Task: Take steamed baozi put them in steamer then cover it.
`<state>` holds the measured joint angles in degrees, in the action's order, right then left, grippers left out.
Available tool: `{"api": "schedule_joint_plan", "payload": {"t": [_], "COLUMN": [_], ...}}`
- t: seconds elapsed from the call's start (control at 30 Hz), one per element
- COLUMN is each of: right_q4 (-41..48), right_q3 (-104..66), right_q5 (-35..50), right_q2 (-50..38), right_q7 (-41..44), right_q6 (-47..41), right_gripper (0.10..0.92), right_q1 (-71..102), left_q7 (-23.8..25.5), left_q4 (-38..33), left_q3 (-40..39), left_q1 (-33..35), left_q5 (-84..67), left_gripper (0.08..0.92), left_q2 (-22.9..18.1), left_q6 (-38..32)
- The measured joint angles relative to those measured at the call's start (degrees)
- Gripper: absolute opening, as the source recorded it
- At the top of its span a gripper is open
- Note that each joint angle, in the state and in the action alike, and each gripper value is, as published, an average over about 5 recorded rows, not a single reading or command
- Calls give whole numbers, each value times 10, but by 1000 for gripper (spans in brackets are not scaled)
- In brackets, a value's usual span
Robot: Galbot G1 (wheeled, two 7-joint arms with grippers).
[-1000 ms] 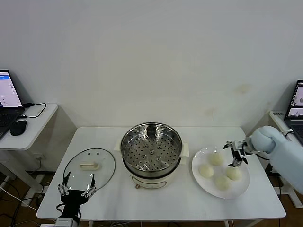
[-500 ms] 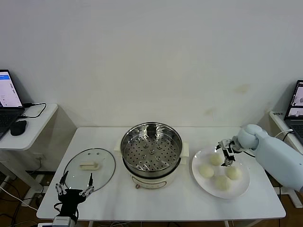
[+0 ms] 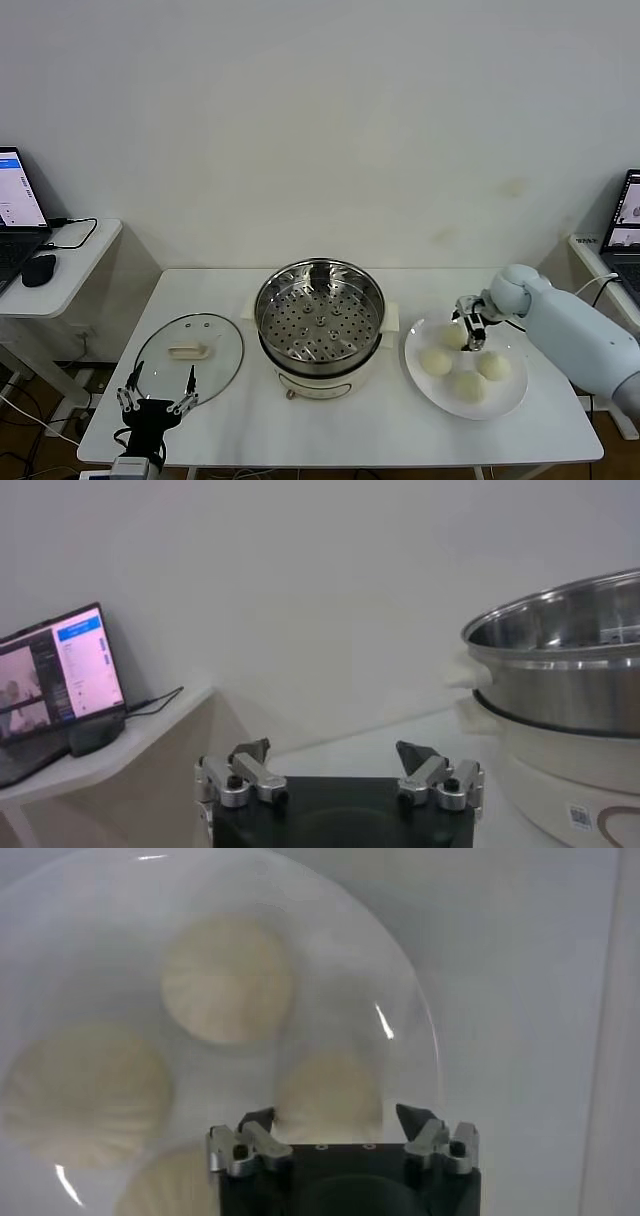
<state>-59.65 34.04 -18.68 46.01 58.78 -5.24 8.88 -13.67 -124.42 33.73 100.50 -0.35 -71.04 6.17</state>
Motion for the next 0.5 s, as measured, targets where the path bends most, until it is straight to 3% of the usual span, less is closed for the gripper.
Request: {"api": "schedule_joint_plan", "payload": {"t": [0.17,0.5], "right_q4": [-2,-45], "right_q3": [3,32], "right_q5": [3,39], "right_q2": [-3,-38], "right_q7": [1,1], "right_q6": [0,-12], "right_gripper": [568,564], "right_q1": [-3,-37], "left_q7": [0,0], "left_q4": [0,-3], "left_q3": [0,1], "left_q1": [0,0], "left_q5": [-1,-2], "left_gripper": [823,823], "left_q2": [0,2], "left_q6": [0,0]}}
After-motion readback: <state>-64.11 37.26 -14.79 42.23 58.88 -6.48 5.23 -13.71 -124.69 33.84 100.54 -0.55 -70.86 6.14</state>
